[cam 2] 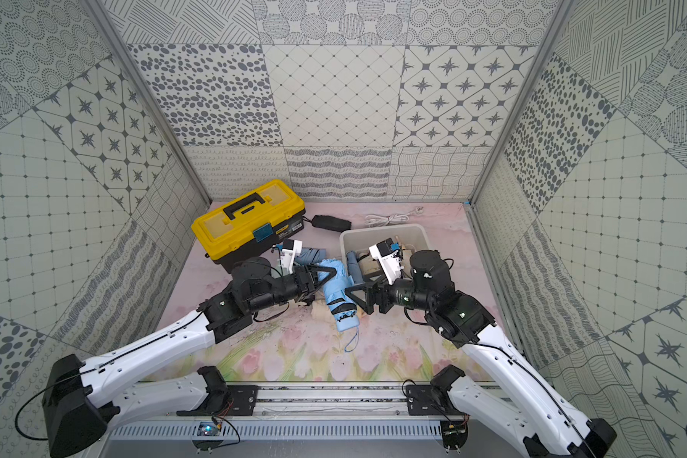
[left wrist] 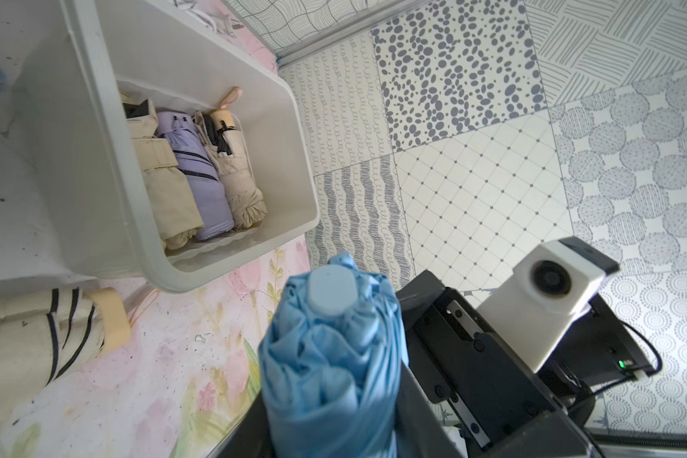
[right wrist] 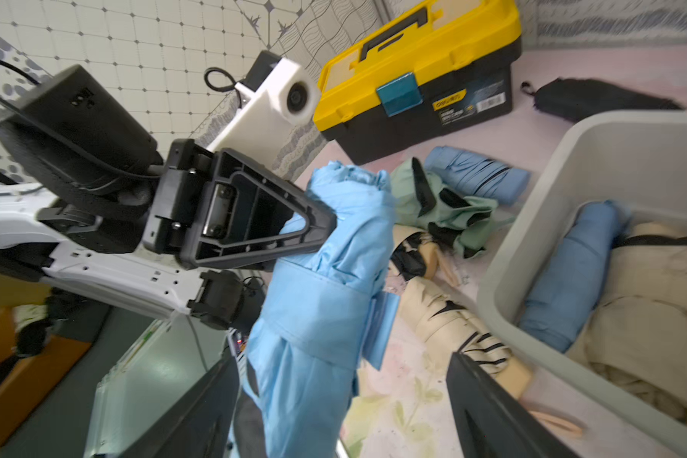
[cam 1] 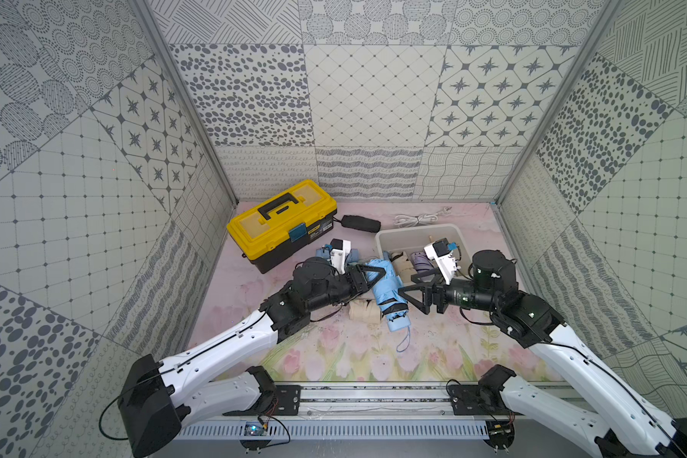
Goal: Put the umbrella into the storage box
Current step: Place the umbrella in the storage box.
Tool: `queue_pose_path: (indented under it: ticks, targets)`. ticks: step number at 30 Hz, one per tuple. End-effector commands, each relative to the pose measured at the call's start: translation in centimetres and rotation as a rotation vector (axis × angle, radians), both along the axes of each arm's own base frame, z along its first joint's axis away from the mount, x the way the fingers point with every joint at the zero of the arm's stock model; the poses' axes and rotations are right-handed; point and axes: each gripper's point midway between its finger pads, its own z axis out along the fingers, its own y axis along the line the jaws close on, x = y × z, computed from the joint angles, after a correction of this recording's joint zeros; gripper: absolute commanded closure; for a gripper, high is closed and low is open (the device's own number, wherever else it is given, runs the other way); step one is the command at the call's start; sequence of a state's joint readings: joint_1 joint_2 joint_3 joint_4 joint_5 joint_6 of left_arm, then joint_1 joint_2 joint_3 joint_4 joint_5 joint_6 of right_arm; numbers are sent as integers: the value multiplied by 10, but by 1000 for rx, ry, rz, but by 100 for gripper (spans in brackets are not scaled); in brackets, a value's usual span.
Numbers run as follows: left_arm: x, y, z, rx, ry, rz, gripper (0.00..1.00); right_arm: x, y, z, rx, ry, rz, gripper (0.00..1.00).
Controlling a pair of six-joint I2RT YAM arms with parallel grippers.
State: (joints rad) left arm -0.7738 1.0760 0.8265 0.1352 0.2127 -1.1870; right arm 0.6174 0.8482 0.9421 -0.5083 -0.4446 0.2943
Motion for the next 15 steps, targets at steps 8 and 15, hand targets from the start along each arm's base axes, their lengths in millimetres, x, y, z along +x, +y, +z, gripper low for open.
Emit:
queue_pose_path:
  ticks: [8,15]
  targets:
    - [2,41,0,-97,487,187,100,45,-29,18,-284,-586,-116,12]
    - [-3,24,16,-241,669,24,100,12,-7,23,-267,-998,115,12]
